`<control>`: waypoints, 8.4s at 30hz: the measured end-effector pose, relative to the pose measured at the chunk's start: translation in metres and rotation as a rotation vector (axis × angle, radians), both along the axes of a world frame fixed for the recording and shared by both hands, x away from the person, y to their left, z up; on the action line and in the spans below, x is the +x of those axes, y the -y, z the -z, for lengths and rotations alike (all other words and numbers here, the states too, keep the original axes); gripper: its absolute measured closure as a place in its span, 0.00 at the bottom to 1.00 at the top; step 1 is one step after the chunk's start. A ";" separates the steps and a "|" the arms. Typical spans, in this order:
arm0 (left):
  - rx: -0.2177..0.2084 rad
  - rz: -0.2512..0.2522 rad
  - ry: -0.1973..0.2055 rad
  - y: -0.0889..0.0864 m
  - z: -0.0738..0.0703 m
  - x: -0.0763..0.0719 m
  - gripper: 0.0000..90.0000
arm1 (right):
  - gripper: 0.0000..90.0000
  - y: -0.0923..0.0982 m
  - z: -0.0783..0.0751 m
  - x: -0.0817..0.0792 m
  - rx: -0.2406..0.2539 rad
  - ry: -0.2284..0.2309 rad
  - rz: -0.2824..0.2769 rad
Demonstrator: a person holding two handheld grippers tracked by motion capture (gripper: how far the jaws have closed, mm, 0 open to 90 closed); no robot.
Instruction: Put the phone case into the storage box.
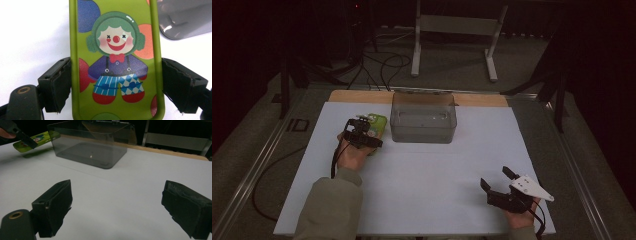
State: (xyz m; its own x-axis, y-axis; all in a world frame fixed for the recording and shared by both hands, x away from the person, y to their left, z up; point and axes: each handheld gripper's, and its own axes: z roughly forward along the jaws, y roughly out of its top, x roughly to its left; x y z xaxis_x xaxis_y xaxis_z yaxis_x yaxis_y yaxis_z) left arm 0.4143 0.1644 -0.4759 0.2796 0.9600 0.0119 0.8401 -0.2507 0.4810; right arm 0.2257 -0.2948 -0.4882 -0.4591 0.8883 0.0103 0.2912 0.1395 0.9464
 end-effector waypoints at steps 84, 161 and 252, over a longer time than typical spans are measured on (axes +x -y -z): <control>-0.135 0.291 0.286 0.020 -0.047 -0.070 0.18 | 0.10 -0.013 -0.008 0.011 0.115 -0.102 -0.131; -0.461 0.202 0.402 0.087 -0.045 -0.099 0.18 | 0.50 -0.150 -0.068 0.115 0.421 -0.370 -0.311; -0.313 0.197 0.561 -0.045 -0.015 -0.153 0.00 | 0.87 -0.150 -0.074 0.120 0.415 -0.408 -0.275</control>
